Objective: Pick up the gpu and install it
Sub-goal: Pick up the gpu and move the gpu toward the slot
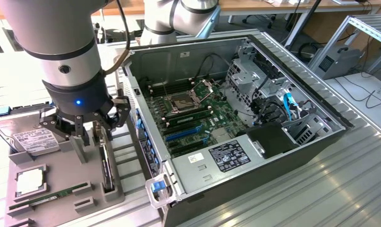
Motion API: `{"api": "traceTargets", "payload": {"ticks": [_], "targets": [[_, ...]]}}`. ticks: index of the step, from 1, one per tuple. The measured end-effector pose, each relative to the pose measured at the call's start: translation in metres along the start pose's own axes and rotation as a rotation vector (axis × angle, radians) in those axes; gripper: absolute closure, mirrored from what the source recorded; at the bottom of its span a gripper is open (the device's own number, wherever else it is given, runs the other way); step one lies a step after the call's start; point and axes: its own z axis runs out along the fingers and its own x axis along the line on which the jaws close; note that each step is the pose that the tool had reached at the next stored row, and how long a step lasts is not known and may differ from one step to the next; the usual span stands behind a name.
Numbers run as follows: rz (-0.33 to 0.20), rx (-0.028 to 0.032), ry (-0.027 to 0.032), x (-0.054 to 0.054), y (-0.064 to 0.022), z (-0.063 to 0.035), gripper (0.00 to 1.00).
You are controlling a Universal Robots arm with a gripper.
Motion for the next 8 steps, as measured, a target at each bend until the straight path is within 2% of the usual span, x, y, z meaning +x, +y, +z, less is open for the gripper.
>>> {"api": "traceTargets", "payload": {"ticks": [8], "targets": [[0.0,0.0,0.0,0.0001,0.0002,0.0019,0.52]]}}
